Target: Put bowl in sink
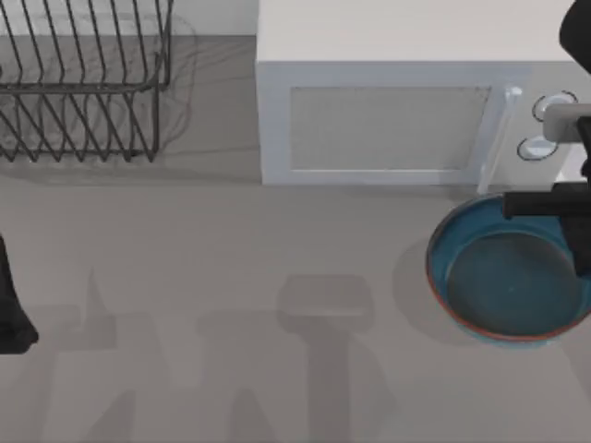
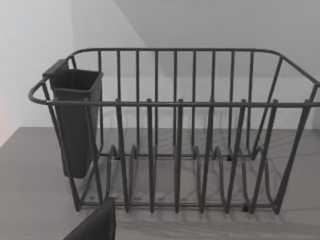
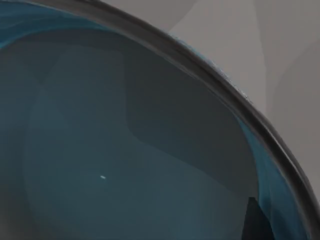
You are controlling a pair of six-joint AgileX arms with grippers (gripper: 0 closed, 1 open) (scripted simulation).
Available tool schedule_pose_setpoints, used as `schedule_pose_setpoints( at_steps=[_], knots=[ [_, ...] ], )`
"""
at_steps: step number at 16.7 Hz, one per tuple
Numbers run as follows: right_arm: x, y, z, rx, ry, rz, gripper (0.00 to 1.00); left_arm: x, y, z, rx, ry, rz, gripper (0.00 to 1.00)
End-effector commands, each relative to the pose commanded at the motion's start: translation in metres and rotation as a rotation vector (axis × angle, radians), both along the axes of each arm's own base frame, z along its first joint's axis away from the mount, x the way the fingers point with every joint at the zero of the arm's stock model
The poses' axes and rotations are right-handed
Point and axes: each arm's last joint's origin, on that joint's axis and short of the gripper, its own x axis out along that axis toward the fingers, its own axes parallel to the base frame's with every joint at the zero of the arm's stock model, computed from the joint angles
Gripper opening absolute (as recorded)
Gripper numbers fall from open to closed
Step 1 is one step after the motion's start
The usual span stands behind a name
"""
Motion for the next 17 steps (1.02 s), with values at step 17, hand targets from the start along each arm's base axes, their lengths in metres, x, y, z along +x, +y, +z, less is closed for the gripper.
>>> schedule_pose_setpoints(
  at_steps=[17],
  knots=[
    [0.042, -0.178, -0.138, 0.216, -0.612, -0.372, 0.00, 0.000, 0.000, 0.000, 0.000, 0.000, 0.000, 1.00]
  ],
)
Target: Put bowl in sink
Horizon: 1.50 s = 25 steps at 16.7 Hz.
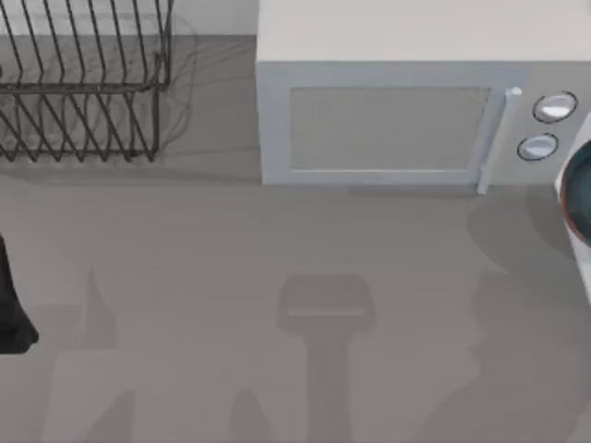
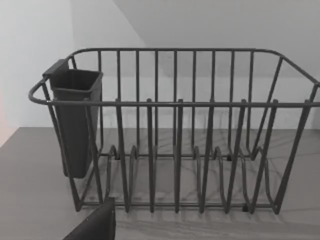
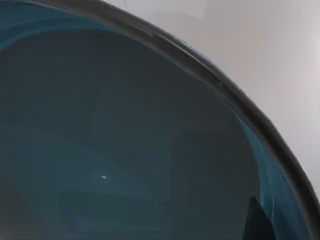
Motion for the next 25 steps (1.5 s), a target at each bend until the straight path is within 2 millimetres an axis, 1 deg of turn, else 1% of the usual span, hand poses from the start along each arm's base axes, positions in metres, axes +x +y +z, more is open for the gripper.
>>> schedule_pose_setpoints(
  at_steps=[2, 3, 5, 7, 9, 12, 14, 20, 22, 24, 25],
  knots=[
    [-0.005, -0.020, -0.006, -0.043, -0.163, -0.008, 0.00, 0.000, 0.000, 0.000, 0.000, 0.000, 0.000, 1.00],
    [-0.007, -0.028, -0.006, -0.073, -0.248, -0.006, 0.00, 0.000, 0.000, 0.000, 0.000, 0.000, 0.000, 1.00],
    [-0.012, -0.041, 0.001, -0.145, -0.422, 0.009, 0.00, 0.000, 0.000, 0.000, 0.000, 0.000, 0.000, 1.00],
    [-0.016, -0.051, 0.016, -0.226, -0.587, 0.032, 0.00, 0.000, 0.000, 0.000, 0.000, 0.000, 0.000, 1.00],
    [-0.020, -0.058, 0.035, -0.308, -0.734, 0.061, 0.00, 0.000, 0.000, 0.000, 0.000, 0.000, 0.000, 1.00],
    [-0.026, -0.064, 0.061, -0.407, -0.891, 0.098, 0.00, 0.000, 0.000, 0.000, 0.000, 0.000, 0.000, 1.00],
    [-0.029, -0.065, 0.069, -0.437, -0.934, 0.108, 0.00, 0.000, 0.000, 0.000, 0.000, 0.000, 0.000, 1.00],
    [-0.027, -0.064, 0.068, -0.431, -0.931, 0.110, 0.00, 0.000, 0.000, 0.000, 0.000, 0.000, 0.000, 1.00],
    [-0.025, -0.066, 0.060, -0.430, -0.929, 0.110, 0.00, 0.000, 0.000, 0.000, 0.000, 0.000, 0.000, 1.00],
    [-0.020, -0.070, 0.044, -0.428, -0.924, 0.106, 0.00, 0.000, 0.000, 0.000, 0.000, 0.000, 0.000, 1.00],
    [-0.018, -0.072, 0.033, -0.428, -0.921, 0.105, 0.00, 0.000, 0.000, 0.000, 0.000, 0.000, 0.000, 1.00]
  ],
)
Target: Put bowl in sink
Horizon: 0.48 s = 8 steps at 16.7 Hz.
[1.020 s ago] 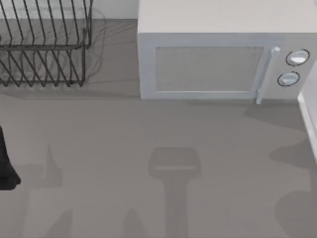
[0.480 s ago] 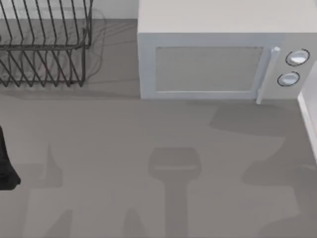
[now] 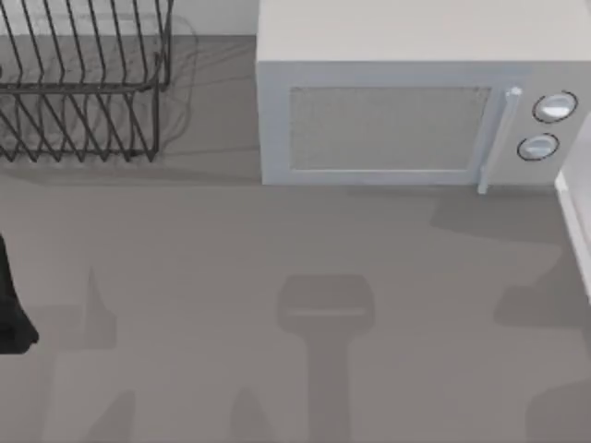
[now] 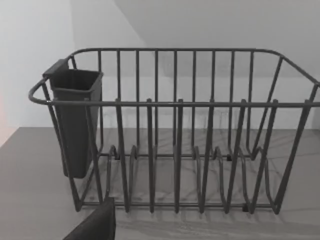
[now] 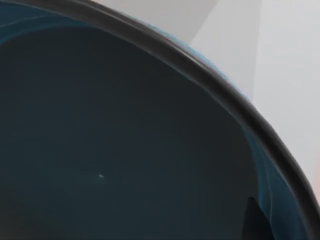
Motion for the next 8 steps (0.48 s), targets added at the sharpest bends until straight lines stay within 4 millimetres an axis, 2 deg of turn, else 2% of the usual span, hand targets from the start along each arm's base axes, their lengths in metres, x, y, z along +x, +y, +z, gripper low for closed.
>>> schedule_pose_setpoints(
  at_steps=[5, 8],
  knots=[
    [0.002, -0.002, -0.065, -0.013, -0.015, -0.002, 0.00, 0.000, 0.000, 0.000, 0.000, 0.000, 0.000, 1.00],
    [-0.005, 0.003, -0.096, -0.017, -0.021, 0.000, 0.00, 0.000, 0.000, 0.000, 0.000, 0.000, 0.000, 1.00]
  ],
)
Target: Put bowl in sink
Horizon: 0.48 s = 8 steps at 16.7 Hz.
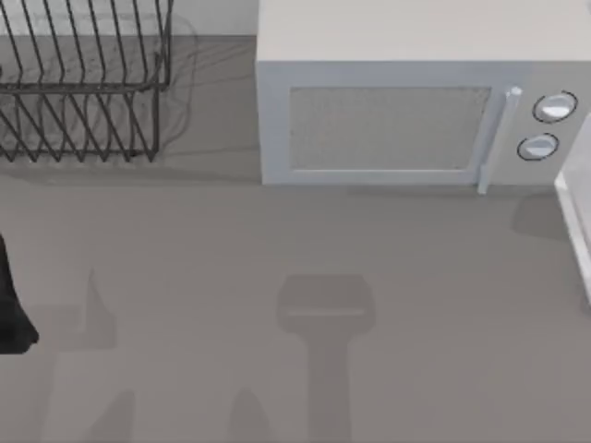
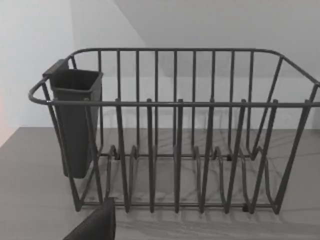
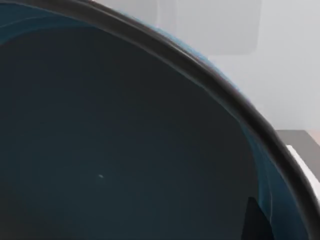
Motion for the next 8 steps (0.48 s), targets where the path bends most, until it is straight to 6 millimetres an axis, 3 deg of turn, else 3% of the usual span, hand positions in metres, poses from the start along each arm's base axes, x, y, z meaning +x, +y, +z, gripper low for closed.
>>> schedule_pose_setpoints(
  at_steps=[3, 8],
  knots=[
    [-0.005, 0.004, -0.017, 0.006, 0.007, 0.001, 0.00, 0.000, 0.000, 0.000, 0.000, 0.000, 0.000, 1.00],
    [-0.006, 0.005, -0.019, 0.007, 0.008, 0.001, 0.00, 0.000, 0.000, 0.000, 0.000, 0.000, 0.000, 1.00]
  ],
)
